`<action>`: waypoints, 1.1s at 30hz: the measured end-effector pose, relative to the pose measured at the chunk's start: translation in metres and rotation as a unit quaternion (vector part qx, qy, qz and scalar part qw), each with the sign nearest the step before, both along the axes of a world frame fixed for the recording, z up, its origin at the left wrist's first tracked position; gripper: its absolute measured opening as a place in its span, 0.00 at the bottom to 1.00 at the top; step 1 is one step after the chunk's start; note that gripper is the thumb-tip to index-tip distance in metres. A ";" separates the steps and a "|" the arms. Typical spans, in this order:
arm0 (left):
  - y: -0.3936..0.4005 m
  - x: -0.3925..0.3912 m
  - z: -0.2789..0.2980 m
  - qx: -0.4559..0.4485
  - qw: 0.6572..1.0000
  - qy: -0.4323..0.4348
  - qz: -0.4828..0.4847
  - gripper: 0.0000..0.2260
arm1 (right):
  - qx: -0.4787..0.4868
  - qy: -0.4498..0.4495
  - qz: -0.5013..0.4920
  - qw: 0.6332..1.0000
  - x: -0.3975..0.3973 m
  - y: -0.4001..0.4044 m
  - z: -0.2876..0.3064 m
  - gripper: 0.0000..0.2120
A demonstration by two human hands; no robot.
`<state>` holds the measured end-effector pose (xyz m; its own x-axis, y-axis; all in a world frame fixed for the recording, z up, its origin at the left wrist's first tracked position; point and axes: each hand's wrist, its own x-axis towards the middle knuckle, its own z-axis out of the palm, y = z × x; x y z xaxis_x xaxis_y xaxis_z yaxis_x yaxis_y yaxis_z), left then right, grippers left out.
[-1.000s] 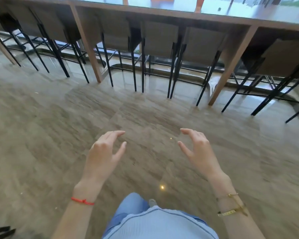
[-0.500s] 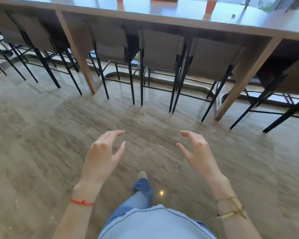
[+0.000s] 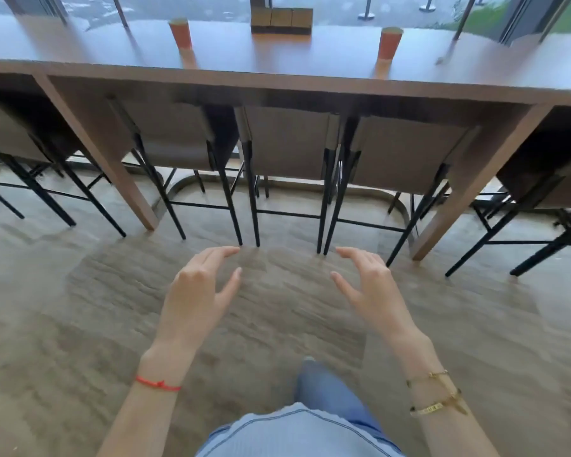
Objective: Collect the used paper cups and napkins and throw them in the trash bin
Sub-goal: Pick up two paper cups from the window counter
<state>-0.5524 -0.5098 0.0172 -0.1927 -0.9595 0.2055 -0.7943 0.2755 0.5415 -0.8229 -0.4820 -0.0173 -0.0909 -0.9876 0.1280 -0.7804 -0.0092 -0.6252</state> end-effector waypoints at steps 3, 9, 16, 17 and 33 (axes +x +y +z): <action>-0.053 -0.006 -0.005 0.004 1.000 0.001 0.004 0.15 | -0.001 -0.001 -0.001 1.000 -0.009 -0.055 -0.006 0.21; -0.157 -0.020 -0.011 -0.001 0.999 0.009 0.032 0.14 | 0.010 0.001 0.025 1.000 -0.024 -0.178 -0.012 0.21; -0.280 -0.039 -0.002 -0.009 0.996 0.024 0.085 0.15 | -0.004 0.035 0.088 0.996 -0.042 -0.328 0.005 0.21; -0.295 -0.041 0.000 -0.008 0.995 0.026 0.093 0.15 | -0.008 0.038 0.098 0.994 -0.042 -0.348 0.009 0.21; -0.539 0.013 0.015 -0.053 0.984 0.027 0.170 0.15 | -0.061 0.027 0.170 0.983 0.021 -0.629 0.040 0.21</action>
